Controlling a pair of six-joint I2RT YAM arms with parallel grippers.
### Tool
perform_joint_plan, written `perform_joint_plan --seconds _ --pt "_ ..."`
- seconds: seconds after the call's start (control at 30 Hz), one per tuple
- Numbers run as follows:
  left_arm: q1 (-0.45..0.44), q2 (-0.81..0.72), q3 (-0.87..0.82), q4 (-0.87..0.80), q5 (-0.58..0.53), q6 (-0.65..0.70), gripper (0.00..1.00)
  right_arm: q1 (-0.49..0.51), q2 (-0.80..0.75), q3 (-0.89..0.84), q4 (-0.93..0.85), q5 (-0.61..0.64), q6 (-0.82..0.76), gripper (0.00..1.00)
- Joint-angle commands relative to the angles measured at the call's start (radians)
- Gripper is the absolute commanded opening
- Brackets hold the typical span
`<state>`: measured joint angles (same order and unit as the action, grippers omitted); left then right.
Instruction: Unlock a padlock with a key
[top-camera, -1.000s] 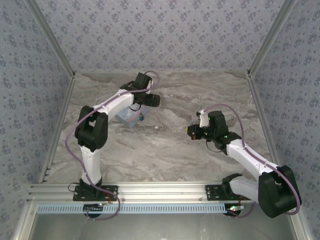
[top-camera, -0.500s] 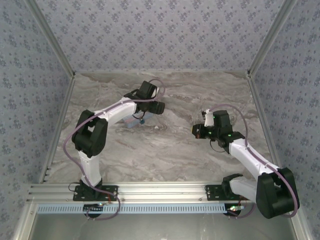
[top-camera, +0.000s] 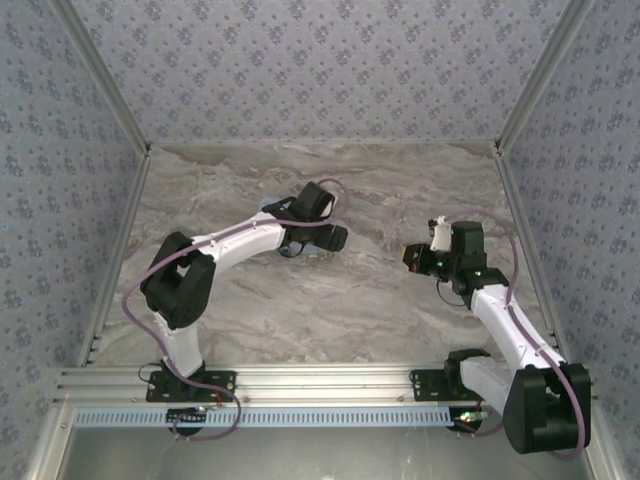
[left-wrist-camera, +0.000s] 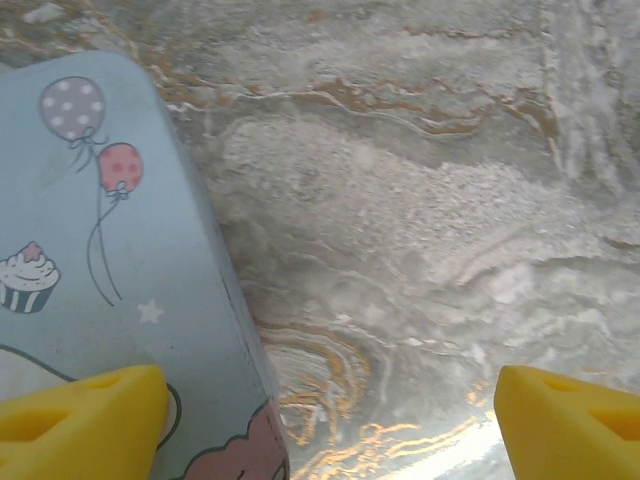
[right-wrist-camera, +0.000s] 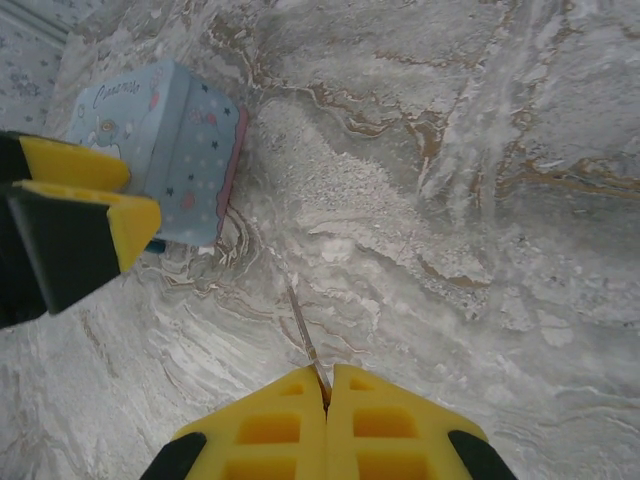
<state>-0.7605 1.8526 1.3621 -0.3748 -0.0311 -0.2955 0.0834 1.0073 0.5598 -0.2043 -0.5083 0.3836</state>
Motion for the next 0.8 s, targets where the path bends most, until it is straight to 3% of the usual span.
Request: perform_joint_plan --seconds 0.0,0.5,0.77 --pt "-0.03 -0.015 -0.016 -0.06 0.042 -0.041 0.85 -0.022 -0.015 0.001 -0.046 -0.033 -0.012 0.0" --pt "-0.082 0.016 0.057 -0.019 0.121 -0.07 0.83 -0.062 -0.019 -0.003 -0.067 -0.047 -0.017 0.0" --pt "-0.101 -0.027 -0.017 0.004 0.181 -0.108 0.82 -0.07 -0.013 -0.014 -0.047 -0.056 -0.017 0.0"
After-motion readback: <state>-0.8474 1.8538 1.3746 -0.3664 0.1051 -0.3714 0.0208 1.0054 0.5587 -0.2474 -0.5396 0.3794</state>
